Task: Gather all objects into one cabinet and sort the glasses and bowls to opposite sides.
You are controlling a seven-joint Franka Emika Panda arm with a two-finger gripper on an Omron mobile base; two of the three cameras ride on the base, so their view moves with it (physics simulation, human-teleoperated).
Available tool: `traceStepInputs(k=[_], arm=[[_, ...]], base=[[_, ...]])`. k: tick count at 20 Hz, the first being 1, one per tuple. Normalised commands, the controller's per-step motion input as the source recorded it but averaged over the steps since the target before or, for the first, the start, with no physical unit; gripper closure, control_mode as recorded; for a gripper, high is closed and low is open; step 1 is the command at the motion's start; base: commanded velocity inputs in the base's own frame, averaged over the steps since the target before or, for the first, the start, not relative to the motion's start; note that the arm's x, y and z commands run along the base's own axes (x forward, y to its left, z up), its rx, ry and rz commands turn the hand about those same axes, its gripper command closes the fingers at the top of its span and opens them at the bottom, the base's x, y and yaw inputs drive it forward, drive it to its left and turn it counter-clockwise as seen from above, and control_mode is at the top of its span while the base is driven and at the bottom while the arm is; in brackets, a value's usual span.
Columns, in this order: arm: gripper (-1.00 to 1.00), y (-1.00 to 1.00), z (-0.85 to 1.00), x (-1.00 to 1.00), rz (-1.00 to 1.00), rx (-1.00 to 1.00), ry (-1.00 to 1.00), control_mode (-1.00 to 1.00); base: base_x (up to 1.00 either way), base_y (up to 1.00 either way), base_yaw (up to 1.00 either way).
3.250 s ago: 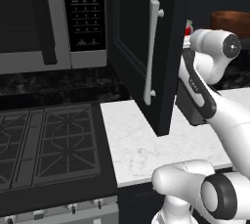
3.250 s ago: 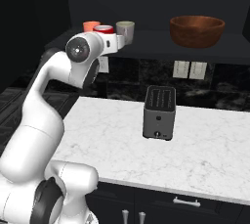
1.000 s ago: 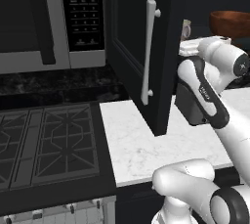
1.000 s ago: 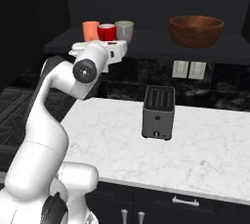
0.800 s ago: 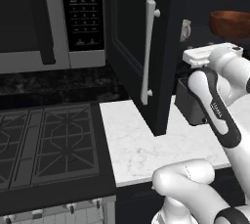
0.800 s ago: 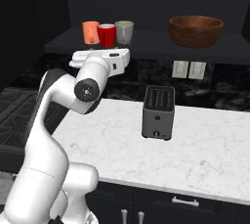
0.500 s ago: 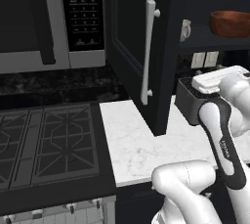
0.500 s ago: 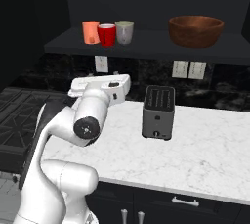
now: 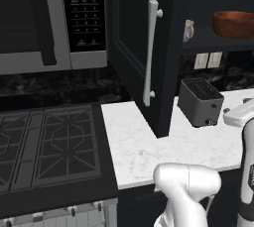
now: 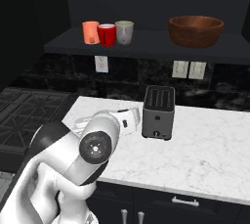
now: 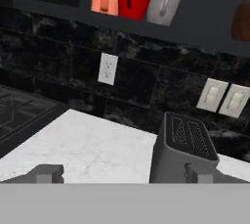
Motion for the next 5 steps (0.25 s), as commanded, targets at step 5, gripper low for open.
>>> traceStepInputs(k=[5], arm=[[-1.00, 0.00, -0.22, -0.22, 0.01, -0.07, 0.14, -1.00]], base=[[0.00, 0.00, 0.00]])
